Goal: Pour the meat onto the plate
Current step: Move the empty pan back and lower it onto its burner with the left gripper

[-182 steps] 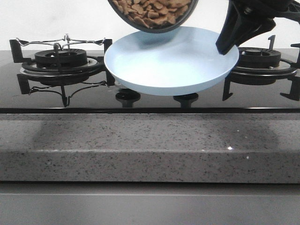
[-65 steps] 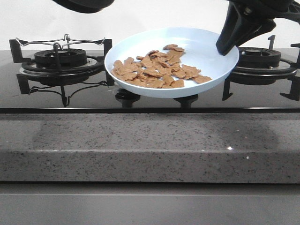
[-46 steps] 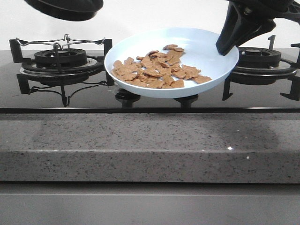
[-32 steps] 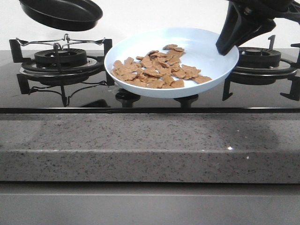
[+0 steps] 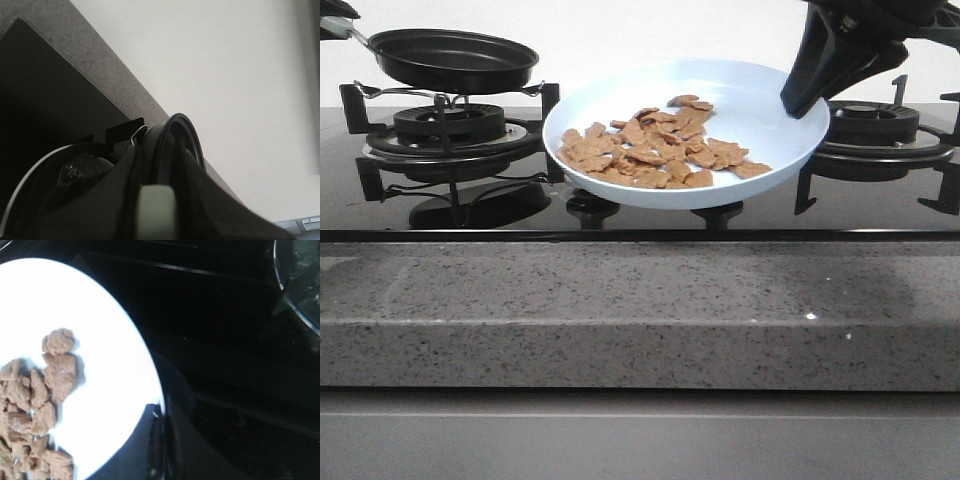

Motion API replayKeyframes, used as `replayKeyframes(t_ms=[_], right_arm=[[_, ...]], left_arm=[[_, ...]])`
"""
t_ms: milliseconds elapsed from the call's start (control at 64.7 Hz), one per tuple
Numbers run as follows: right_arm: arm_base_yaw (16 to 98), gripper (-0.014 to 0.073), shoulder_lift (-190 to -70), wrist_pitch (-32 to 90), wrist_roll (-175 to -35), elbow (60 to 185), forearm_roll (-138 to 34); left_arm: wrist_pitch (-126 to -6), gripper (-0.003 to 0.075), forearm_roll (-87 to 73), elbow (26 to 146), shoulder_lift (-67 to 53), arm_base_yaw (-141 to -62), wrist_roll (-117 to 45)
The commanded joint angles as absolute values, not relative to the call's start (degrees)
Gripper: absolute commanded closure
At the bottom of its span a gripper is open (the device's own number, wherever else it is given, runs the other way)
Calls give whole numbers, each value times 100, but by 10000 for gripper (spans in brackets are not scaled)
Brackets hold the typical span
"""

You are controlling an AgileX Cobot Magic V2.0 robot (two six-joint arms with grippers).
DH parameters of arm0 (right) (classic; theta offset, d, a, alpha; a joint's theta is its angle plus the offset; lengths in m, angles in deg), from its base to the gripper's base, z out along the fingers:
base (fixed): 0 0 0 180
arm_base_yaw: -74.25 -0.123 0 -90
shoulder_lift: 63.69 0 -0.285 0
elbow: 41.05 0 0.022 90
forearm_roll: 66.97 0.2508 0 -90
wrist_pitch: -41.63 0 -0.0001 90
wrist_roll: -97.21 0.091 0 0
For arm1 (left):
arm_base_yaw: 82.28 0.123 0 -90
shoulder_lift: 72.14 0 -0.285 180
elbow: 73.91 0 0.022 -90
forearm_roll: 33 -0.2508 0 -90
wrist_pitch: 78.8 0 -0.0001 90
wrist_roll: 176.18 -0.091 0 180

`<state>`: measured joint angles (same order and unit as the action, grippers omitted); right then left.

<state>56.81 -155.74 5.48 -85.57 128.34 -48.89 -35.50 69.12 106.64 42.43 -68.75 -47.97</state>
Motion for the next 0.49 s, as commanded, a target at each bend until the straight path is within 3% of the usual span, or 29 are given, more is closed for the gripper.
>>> replayKeyframes(t_ms=[0,108,386,479], right_arm=[[5700,654,-15392,859,-8599,13000,-4780],[5700,654,-15392,859,-8599,13000,-4780],[5700,654,-15392,859,-8599,13000,-4780],[5700,654,-15392,859,-8599,13000,-4780]], left_arm=[[-3426,737,7210,10850,3978,-6833,-4790],[-3364,680,7057,10850,3978,-6772,-4745],[-2982,333,6645,10850,3978,-6723,-4635],[-2822,297,6586,10850,3978,-6710,-4635]])
